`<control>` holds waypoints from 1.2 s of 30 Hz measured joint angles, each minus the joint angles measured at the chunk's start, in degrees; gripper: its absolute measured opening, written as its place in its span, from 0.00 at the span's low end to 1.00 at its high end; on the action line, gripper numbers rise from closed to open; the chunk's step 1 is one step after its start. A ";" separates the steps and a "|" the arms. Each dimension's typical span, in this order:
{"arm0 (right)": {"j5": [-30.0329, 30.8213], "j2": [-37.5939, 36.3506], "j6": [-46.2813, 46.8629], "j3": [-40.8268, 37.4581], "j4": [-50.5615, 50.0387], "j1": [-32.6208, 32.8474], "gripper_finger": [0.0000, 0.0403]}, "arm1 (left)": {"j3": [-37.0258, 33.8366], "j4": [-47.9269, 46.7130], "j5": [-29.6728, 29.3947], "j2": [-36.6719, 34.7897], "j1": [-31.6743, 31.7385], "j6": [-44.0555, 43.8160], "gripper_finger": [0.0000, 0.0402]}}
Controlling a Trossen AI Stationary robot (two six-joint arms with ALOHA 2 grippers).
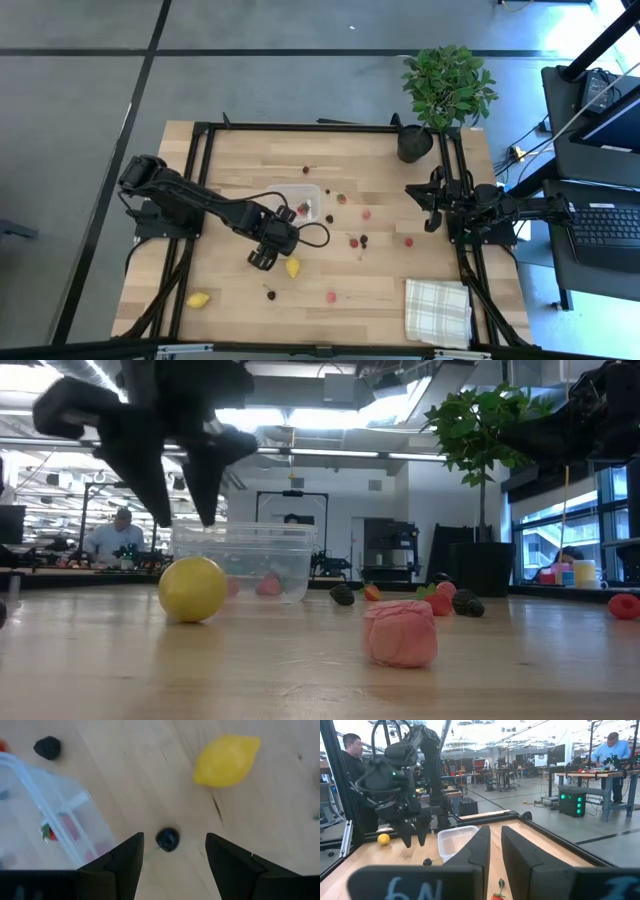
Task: Pick and placing Produce into tupperware
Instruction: Put the top black cherry in the transparent bin
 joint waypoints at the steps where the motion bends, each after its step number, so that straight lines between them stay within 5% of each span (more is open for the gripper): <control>1: -0.02 0.00 0.00 0.00 0.00 0.02 0.13 | 0.00 0.14 0.55 0.66 0.19 0.66 0.51; 36: 0.44 0.00 -0.12 -0.01 0.39 0.01 0.13 | 0.00 0.12 -0.87 10.30 2.62 7.62 0.51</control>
